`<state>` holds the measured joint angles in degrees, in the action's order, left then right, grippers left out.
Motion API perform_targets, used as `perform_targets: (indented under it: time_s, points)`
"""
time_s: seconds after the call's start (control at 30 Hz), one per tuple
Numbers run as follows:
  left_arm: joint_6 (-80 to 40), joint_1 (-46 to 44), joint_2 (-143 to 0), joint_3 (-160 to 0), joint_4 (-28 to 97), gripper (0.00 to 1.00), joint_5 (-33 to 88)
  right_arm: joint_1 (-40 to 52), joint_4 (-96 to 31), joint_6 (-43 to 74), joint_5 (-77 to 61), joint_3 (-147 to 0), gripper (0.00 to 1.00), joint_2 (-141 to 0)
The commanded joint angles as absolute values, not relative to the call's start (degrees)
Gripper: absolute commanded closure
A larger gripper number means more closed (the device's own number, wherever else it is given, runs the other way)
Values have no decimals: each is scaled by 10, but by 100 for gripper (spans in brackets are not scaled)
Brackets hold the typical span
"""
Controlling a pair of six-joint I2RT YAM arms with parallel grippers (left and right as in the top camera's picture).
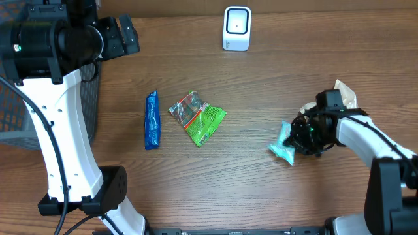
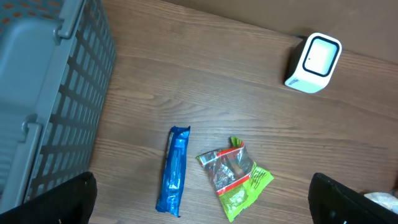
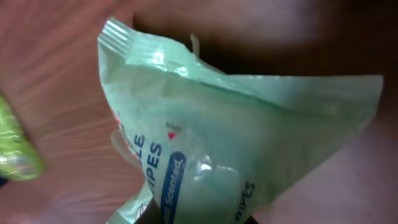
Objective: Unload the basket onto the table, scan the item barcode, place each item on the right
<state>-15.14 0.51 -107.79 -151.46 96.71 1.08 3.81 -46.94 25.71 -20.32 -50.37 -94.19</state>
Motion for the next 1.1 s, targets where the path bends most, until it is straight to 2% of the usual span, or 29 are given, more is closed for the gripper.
perform_targets:
  time_s: [0.0,0.1,0.23,0.73,0.97,1.07]
  points:
    - [-164,7,-1085,-1512,968,0,16,100,-532,299,33,-573,96,-911]
    - [-168,7,-1085,-1512,968,0,16,178,-598,355,184,-624,96,-913]
    - [-168,3,-1085,-1511,968,0,15,261,-600,406,288,-637,96,-917]
    - [-168,3,-1103,-1511,968,0,26,393,-586,401,465,-646,96,-1056]
    - [-168,3,-1129,-1511,968,2,34,447,-549,385,404,-659,80,-1056]
    - [-168,3,-1134,-1511,968,2,43,455,-552,385,389,-659,67,-1056]
